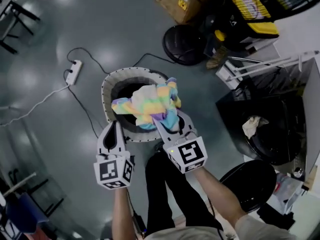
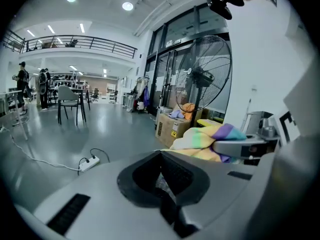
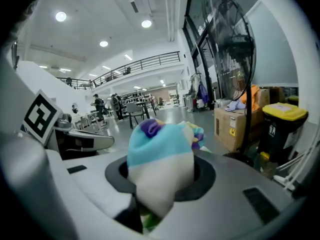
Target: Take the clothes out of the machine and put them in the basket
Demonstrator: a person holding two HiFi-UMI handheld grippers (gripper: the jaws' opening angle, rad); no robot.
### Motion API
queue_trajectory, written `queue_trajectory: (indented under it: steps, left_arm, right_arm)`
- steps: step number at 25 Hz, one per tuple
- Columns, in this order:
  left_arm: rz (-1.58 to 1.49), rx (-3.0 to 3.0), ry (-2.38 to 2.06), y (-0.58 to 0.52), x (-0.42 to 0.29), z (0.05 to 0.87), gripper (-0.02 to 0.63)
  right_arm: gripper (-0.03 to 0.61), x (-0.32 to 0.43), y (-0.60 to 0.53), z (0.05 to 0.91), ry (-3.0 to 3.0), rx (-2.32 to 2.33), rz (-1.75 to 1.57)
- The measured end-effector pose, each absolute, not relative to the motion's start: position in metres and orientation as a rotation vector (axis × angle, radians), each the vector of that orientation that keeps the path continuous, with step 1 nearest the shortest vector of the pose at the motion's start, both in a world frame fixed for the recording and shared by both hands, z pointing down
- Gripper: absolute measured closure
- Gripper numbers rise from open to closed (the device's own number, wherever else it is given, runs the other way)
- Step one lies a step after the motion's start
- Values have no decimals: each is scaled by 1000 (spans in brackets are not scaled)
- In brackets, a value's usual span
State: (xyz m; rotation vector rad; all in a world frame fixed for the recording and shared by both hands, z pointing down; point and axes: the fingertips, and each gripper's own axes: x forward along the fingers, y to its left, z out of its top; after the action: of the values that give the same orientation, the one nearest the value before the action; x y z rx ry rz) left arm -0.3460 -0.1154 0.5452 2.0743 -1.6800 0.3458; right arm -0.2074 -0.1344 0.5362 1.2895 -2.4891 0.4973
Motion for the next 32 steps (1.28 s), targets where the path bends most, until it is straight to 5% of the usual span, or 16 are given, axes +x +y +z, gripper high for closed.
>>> queue_trajectory:
  steps: [14,16,18,19,32]
  left_arm:
    - [377,1993,-1688,-119,-390,596,597]
    - [377,1987,-1687,-120,-391,598,597]
    - [371,1985,-1686,-121,-391,599,597]
    - [371,1984,-1687,-121,-391,599,597]
    - [425,2048,-1612,-136,-353,604,597]
  right_arm:
    - [415,-273,-132,733,-2235,1046,734]
    - [369,-276,-133,754,-2201,1008,753]
    - [189,-276,-139,763,-2193,1018,734]
    - [147,-276,-142,764,-2199,1028,713]
    - [141,-257,-157,728,-2299,1131,673]
